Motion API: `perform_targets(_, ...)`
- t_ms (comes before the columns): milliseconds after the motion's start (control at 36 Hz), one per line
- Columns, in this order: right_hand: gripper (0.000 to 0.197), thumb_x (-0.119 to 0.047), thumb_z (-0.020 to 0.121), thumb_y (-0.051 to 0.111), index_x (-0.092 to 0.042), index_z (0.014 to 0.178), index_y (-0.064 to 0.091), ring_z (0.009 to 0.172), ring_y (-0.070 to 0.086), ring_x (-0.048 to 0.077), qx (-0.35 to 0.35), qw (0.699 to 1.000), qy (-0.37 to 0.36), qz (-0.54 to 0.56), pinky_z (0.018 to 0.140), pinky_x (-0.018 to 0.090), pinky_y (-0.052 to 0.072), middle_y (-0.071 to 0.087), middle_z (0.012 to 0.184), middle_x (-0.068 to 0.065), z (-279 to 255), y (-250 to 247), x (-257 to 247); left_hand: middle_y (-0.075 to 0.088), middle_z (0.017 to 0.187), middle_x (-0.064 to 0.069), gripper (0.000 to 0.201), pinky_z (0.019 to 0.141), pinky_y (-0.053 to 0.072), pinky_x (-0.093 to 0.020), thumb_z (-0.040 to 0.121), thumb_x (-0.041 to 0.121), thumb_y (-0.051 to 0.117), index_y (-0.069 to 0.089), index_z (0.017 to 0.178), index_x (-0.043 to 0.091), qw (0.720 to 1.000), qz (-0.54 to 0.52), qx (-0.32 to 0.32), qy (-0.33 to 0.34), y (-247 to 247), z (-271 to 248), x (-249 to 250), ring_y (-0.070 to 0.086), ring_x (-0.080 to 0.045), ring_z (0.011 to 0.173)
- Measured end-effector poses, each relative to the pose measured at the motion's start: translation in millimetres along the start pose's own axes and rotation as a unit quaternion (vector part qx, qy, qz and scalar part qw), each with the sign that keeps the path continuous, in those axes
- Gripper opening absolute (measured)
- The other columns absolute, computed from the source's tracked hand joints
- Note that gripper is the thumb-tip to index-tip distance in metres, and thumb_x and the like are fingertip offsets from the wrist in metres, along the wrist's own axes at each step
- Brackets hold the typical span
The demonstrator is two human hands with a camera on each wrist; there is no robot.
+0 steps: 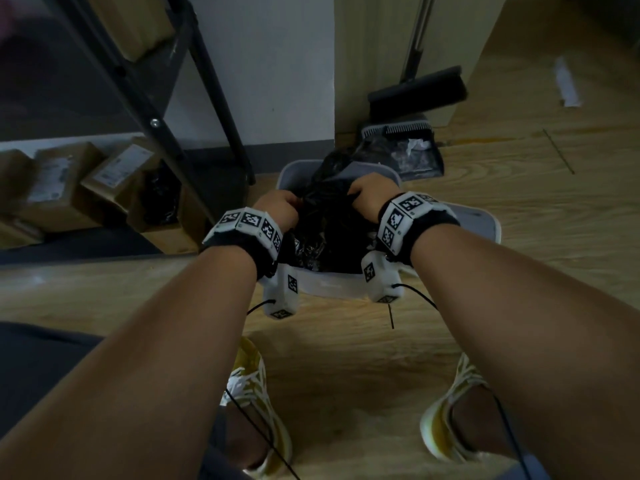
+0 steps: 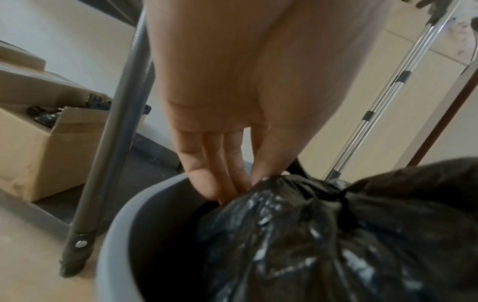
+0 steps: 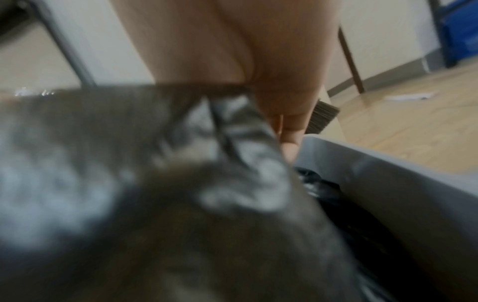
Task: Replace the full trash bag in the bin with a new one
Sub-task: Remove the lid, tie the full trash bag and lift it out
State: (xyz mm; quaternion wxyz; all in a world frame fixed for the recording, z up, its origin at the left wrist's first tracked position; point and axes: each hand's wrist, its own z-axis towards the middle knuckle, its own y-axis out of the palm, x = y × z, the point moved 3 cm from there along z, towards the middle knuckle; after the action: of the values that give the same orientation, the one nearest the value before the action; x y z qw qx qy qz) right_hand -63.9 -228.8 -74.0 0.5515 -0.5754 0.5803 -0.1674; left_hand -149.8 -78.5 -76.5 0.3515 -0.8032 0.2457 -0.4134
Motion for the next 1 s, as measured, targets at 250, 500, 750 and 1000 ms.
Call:
perform_targets(250,0.035,-0.009,0.094,0.045,-0.007,0.125,0.061,0.122,0.053,0.030,0.036,0.998,-0.018,0.050,0.096,0.031,0.042,0.059,0.130,0.015,-11.5,-17.7,-10.7,0.065,0.117,-0.021,0.031,0.092,0.052,-0.044,0.095,0.016,0.047,0.068,0.112,0.000,0.998,-0.049,0.043,0.002,-11.6,-4.6,1.2,0.063,-0.036,0.102)
perform_targets(500,0.032,0.000,0.092,0.045,-0.002,0.116,0.066,0.112,0.059,0.033,0.079,0.983,-0.041,0.162,0.082,0.027,0.044,0.063,0.123,0.019,-30.3,-53.5,-34.1,0.062,0.122,-0.023,0.040,0.099,0.047,-0.041,0.101,0.025,0.038,0.060,0.120,-0.002,0.986,-0.083,0.142,-0.006,-36.7,-18.0,9.1,0.057,-0.037,0.115)
perform_targets(750,0.032,0.001,0.091,0.044,0.004,0.116,0.065,0.110,0.060,0.035,0.162,0.943,-0.028,0.290,0.094,0.034,0.049,0.064,0.120,0.023,-49.1,-90.7,-43.8,0.046,0.137,-0.027,0.038,0.101,0.039,-0.042,0.103,0.007,0.025,0.041,0.134,-0.006,0.969,-0.035,0.244,-0.017,-80.1,-40.8,19.9,0.048,-0.040,0.124)
perform_targets(1000,0.018,0.006,0.086,0.043,0.001,0.086,0.060,0.090,0.068,0.038,0.233,0.861,-0.030,0.451,0.075,0.050,0.059,0.062,0.086,0.017,-77.0,-137.8,-50.3,0.050,0.128,-0.028,0.035,0.092,0.044,-0.043,0.103,0.010,0.027,0.046,0.127,-0.006,0.946,-0.123,0.300,0.017,-111.8,-60.6,50.9,0.052,-0.041,0.115)
